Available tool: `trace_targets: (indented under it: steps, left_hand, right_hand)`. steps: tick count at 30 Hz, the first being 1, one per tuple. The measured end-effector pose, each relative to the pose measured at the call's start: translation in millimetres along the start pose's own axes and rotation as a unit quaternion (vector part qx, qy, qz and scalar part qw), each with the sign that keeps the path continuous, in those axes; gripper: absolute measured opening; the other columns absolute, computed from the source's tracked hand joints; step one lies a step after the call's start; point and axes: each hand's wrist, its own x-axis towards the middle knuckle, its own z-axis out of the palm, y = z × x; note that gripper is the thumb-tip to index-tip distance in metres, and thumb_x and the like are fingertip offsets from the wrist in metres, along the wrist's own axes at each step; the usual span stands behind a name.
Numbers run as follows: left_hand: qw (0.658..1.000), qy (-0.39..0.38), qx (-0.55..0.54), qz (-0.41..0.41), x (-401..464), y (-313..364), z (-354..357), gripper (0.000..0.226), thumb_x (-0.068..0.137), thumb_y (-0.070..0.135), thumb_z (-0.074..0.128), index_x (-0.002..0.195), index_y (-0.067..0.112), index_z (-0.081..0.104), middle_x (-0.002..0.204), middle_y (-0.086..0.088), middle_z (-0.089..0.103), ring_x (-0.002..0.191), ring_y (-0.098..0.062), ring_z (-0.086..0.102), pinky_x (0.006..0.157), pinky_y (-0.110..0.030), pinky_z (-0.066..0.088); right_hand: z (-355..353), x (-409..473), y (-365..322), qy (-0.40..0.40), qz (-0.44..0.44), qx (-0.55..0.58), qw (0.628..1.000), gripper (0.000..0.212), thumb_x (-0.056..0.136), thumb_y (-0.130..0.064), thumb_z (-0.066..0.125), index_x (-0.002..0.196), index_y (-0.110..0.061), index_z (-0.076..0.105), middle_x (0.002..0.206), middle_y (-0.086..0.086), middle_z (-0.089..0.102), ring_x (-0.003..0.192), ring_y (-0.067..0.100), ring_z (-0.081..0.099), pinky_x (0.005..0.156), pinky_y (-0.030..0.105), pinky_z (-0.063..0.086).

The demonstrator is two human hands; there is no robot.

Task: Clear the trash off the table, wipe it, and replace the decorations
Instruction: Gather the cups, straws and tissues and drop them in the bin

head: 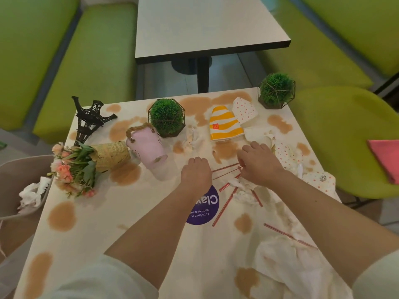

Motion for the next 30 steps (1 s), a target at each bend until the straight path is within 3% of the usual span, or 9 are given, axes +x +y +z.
trace_targets:
  steps: [3, 6, 8, 11, 13, 16, 20, 25, 30]
  left_hand:
    - [0.989, 0.042, -0.135, -0.053, -12.9, -9.8, -10.3, 0.021, 0.093, 0.009, 0.055, 0.113, 0.011, 0.049, 0.111, -0.006, 0.056, 0.106, -0.024, 0.05, 0.082, -0.036, 0.047]
    - [0.937, 0.124, -0.295, -0.139, -27.1, -21.7, -24.1, 0.024, 0.095, 0.003, 0.051, 0.115, 0.017, 0.052, 0.095, 0.008, 0.049, 0.103, -0.021, 0.053, 0.081, -0.038, 0.049]
    - [0.907, 0.165, -0.348, -0.169, -36.0, -31.8, -32.4, 0.028, 0.099, 0.007, 0.048, 0.124, 0.021, 0.051, 0.095, 0.011, 0.048, 0.105, -0.018, 0.052, 0.08, -0.036, 0.047]
    - [0.884, 0.189, -0.387, -0.182, -51.5, -61.1, -42.3, 0.019, 0.103, 0.023, 0.041, 0.12, 0.024, 0.051, 0.107, 0.005, 0.053, 0.098, -0.018, 0.055, 0.079, -0.039, 0.049]
    - [0.872, 0.197, -0.408, -0.185, -60.2, -77.5, -46.9, 0.017, 0.103, 0.029, 0.041, 0.115, 0.024, 0.051, 0.107, 0.004, 0.053, 0.091, -0.016, 0.056, 0.077, -0.041, 0.051]
    - [0.849, 0.223, -0.437, -0.197, -75.1, -101.3, -56.7, 0.018, 0.101, 0.029, 0.043, 0.114, 0.022, 0.053, 0.104, 0.002, 0.053, 0.09, -0.016, 0.054, 0.074, -0.034, 0.047]
    - [0.813, 0.261, -0.479, -0.203, -107.6, -149.5, -68.2, 0.008, 0.099, 0.027, 0.047, 0.104, 0.026, 0.051, 0.097, 0.003, 0.057, 0.08, -0.014, 0.056, 0.064, -0.033, 0.046]
    - [0.769, 0.308, -0.513, -0.224, -140.9, -213.7, -79.6, 0.013, 0.093, 0.017, 0.054, 0.104, 0.023, 0.055, 0.094, 0.001, 0.056, 0.082, -0.014, 0.056, 0.068, -0.026, 0.046]
    - [0.753, 0.29, -0.513, -0.292, -179.7, -302.8, -67.8, 0.023, 0.092, 0.02, 0.057, 0.115, 0.021, 0.055, 0.09, 0.0, 0.057, 0.072, -0.007, 0.054, 0.057, -0.02, 0.038]
  right_hand:
    - [-4.3, -3.5, -10.3, 0.007, 0.011, 0.022, 1.0, 0.013, 0.082, -0.014, 0.056, 0.093, -0.022, 0.056, 0.097, -0.005, 0.057, 0.092, 0.017, 0.04, 0.077, 0.027, 0.026]
    - [-8.0, -3.4, -28.1, 0.02, 0.02, 0.057, 0.998, 0.021, 0.079, -0.006, 0.054, 0.094, -0.02, 0.055, 0.098, -0.004, 0.06, 0.087, 0.016, 0.035, 0.078, 0.029, 0.031]
    - [-12.2, -1.2, -43.3, 0.031, 0.025, 0.07, 0.997, 0.025, 0.079, -0.005, 0.055, 0.099, -0.02, 0.055, 0.102, -0.003, 0.06, 0.089, 0.016, 0.039, 0.074, 0.029, 0.03]
    - [-20.7, 6.2, -80.3, 0.054, 0.07, 0.176, 0.98, 0.027, 0.08, -0.006, 0.057, 0.104, -0.019, 0.057, 0.104, -0.001, 0.059, 0.098, 0.02, 0.051, 0.07, 0.03, 0.036]
    - [-26.9, 11.3, -104.4, 0.059, 0.132, 0.306, 0.941, 0.023, 0.081, -0.009, 0.059, 0.1, -0.021, 0.055, 0.094, 0.001, 0.057, 0.085, 0.022, 0.056, 0.061, 0.033, 0.045]
    - [-41.4, 18.7, -143.8, 0.077, 0.157, 0.427, 0.887, 0.015, 0.083, -0.011, 0.06, 0.093, -0.019, 0.052, 0.08, 0.0, 0.051, 0.069, 0.02, 0.052, 0.055, 0.03, 0.039]
    - [-64.8, 30.1, -218.2, 0.078, 0.14, 0.523, 0.837, 0.009, 0.09, -0.017, 0.061, 0.094, -0.013, 0.054, 0.079, -0.001, 0.051, 0.068, 0.015, 0.048, 0.054, 0.026, 0.035]
    - [-82.9, 48.2, -301.7, 0.043, 0.14, 0.613, 0.777, 0.013, 0.089, -0.01, 0.059, 0.1, -0.014, 0.054, 0.077, -0.003, 0.052, 0.065, 0.01, 0.046, 0.046, 0.01, 0.034]
    - [-86.7, 67.6, -386.6, 0.0, 0.149, 0.627, 0.764, 0.011, 0.087, -0.015, 0.062, 0.098, -0.016, 0.059, 0.085, 0.002, 0.059, 0.074, 0.017, 0.054, 0.058, 0.026, 0.04]
